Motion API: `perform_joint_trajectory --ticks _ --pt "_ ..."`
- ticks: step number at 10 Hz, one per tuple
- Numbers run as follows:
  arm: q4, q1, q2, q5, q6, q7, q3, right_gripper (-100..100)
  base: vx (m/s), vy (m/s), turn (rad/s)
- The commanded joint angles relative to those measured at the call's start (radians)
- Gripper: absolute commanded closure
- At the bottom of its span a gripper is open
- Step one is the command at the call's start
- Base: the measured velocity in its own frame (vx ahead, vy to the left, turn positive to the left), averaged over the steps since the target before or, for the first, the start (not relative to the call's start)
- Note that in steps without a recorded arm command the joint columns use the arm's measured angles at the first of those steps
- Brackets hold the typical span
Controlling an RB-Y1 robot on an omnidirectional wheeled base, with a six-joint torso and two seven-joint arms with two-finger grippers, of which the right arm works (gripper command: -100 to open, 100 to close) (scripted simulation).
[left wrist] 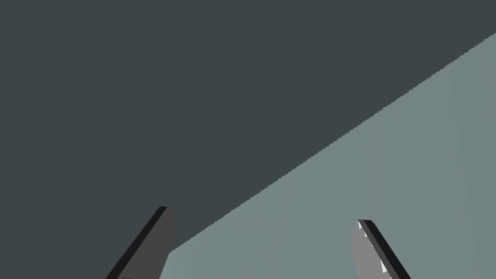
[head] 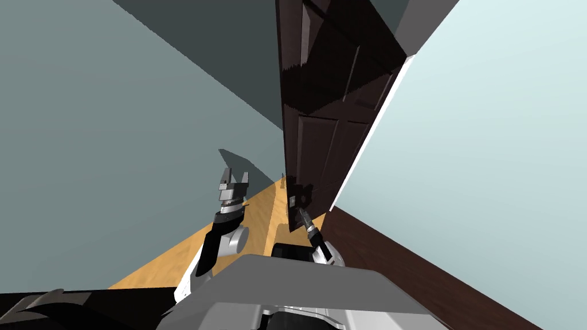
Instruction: Push the door open
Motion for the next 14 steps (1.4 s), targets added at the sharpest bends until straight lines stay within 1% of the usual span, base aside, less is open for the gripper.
perform_joint_trajectory --ticks 1,3,4,5,9,13,14 --pt "-0.01 0.005 0.002 -0.002 0.002 -0.004 0.006 -100 -0.25 -0.072 -0.046" --pt "-0.02 0.009 0.006 -0.003 0.004 -0.007 0.011 -100 -0.241 -0.061 -0.04" --pt "-0.021 0.01 0.004 -0.002 0.006 -0.005 0.01 -100 -0.113 -0.017 -0.007" --pt "-0.016 0.01 0.003 -0.003 0.001 -0.003 0.007 -100 0.063 0.067 0.039" --pt "-0.007 0.009 0.006 -0.004 -0.009 0.001 -0.001 -100 0.176 0.09 0.02" --pt "0.006 0.007 0.016 -0.005 -0.024 0.008 -0.012 -100 0.194 0.122 0.027" --pt "0.003 0.007 0.013 -0.005 -0.021 0.007 -0.01 -100 0.086 0.052 0.0"
